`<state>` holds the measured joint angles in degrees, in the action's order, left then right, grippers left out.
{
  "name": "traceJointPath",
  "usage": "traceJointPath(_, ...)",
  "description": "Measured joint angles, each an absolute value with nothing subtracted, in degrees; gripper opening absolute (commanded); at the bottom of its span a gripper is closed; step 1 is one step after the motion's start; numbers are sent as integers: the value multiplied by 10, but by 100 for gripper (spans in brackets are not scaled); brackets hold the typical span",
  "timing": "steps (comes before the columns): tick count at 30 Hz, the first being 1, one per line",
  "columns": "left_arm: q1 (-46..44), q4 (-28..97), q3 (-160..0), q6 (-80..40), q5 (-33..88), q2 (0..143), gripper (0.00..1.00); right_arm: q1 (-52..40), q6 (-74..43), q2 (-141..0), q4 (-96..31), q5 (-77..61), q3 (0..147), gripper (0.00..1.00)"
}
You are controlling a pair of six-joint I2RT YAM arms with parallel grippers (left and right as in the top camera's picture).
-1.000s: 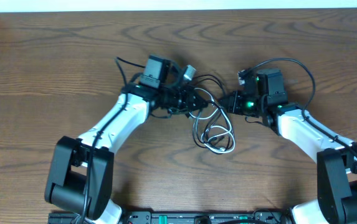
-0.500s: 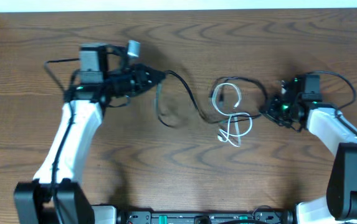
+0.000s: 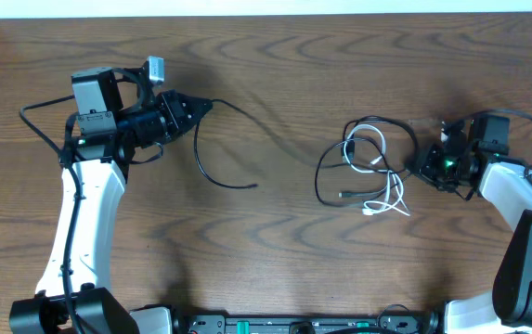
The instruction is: Untangle cables
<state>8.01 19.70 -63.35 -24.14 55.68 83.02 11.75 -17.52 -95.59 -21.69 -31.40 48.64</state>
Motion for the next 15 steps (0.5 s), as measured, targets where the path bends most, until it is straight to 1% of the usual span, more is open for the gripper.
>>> traceJointPath(2,81,208,-634,-234,546,830,7,118,-156,-952,-219,-344,501,33)
traceJointPath(3,81,212,-634,-229,542,830,7,118,-148,-948,-219,-359,509,42)
traceJointPath(7,80,236,-634,-207,534,830,8,108,-128,-922,-215,-415,553,66)
traceJointPath(8,80,245,-634,-201,531,830,15,102,-128,-916,-215,-423,561,69)
traceJointPath(9,80,254,-634,-197,526,830,23,91,-129,-911,-214,-433,570,70)
traceJointPath(10,80,265,-634,-193,521,830,29,82,-130,-909,-214,-435,574,70)
traceJointPath(11,80,273,-634,-186,516,830,41,71,-132,-907,-215,-437,576,69)
traceJointPath(13,80,294,-633,-176,510,830,47,45,-144,-906,-229,-420,578,68)
traceJointPath(15,79,326,-633,-154,504,830,49,22,-162,-906,-255,-381,578,66)
